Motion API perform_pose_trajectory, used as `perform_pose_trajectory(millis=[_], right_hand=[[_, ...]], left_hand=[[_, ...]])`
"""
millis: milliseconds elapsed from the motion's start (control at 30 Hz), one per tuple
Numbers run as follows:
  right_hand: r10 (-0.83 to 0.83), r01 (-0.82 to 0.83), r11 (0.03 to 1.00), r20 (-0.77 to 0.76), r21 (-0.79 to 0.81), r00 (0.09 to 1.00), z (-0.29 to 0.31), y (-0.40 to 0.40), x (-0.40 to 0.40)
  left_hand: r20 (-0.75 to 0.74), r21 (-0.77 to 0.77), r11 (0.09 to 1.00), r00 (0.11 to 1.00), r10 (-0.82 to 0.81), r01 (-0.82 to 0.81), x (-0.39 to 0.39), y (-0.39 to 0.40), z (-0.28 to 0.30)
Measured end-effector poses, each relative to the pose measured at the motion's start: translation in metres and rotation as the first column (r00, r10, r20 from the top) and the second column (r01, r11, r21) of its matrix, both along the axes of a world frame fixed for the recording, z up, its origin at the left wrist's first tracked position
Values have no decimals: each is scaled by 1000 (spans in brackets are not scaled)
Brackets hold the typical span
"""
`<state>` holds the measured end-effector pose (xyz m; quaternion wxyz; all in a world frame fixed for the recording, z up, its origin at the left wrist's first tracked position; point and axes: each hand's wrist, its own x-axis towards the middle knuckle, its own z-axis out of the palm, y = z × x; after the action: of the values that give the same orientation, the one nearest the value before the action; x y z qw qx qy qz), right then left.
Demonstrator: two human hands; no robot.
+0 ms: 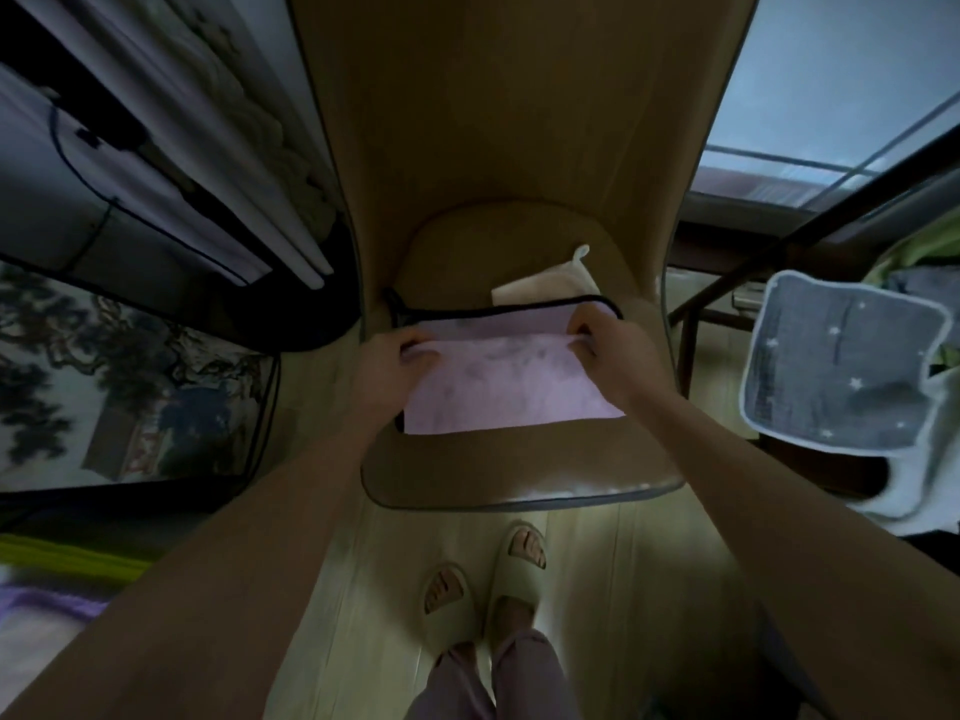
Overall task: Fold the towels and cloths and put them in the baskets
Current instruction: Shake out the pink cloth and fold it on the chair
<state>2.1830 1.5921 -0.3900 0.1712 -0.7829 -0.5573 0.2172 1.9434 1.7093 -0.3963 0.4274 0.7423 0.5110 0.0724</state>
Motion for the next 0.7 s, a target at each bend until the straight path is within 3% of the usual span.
perform_pose_trajectory(millis=[200, 400, 533, 700], right_hand=[[42, -38, 999, 90, -38, 995, -29, 44, 20], [100, -88, 992, 135, -96, 986, -52, 57, 27], [103, -104, 995, 132, -1, 986, -59, 59, 30], [156, -164, 985, 140, 47, 978, -62, 62, 32]], left_hand=[[-78, 9, 999, 996, 53, -52, 22, 35, -32], [-179, 98, 994, 984, -25, 43, 25, 47, -55], [-155, 184, 979, 986, -62, 90, 22, 49, -59], [-98, 154, 978, 987, -128, 142, 13, 58, -64]])
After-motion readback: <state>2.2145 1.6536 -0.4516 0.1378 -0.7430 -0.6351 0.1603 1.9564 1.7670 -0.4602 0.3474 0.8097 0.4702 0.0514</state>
